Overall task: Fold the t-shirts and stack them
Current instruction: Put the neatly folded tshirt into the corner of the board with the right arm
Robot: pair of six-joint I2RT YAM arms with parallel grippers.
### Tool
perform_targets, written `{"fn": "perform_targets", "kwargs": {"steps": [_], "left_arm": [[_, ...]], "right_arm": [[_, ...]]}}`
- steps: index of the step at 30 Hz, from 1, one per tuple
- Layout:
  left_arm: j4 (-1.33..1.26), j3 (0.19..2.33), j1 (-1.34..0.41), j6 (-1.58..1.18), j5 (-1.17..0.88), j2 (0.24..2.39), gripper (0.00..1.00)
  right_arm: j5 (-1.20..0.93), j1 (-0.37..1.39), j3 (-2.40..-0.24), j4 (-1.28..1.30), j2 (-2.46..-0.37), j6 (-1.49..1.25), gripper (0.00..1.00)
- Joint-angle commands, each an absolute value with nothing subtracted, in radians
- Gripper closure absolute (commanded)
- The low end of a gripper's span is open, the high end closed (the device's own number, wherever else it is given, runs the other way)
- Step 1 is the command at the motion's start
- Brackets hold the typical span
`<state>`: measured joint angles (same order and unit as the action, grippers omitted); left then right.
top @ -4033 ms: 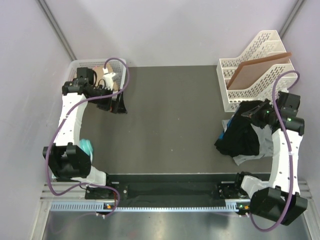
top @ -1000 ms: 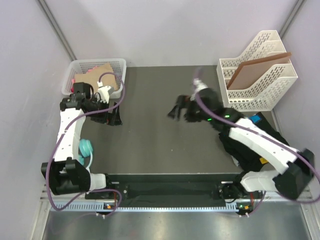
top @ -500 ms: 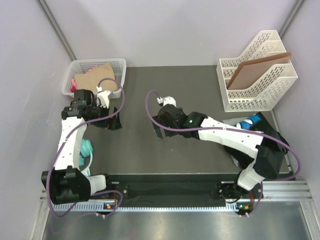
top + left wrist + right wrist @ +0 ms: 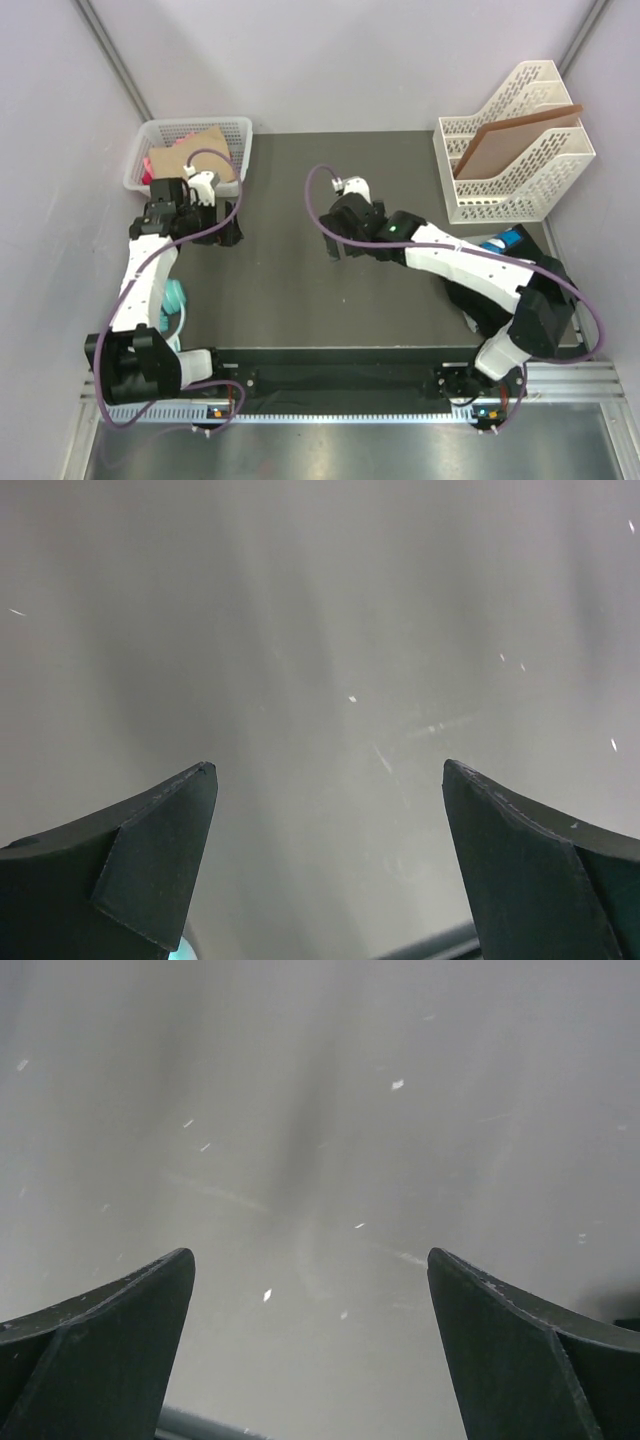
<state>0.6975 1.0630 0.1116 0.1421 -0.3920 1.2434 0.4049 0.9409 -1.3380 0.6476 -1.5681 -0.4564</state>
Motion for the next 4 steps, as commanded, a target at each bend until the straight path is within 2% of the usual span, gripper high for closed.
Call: {"fn": "perform_targets", "kwargs": {"steps": [1,4], "left_arm": [[0.574,1.042,0.117,0.101,-0.338,1.223,0.01],[0.545,1.025,0.118,0.104,-0.312,1.223,0.01]], "right_arm": [[0.377,0.873,-1.338,0.612,-1.505,-0.437,0.00],[0.376,0.858,-1.353,0.617,-1.516,-0.419,0.00]]}}
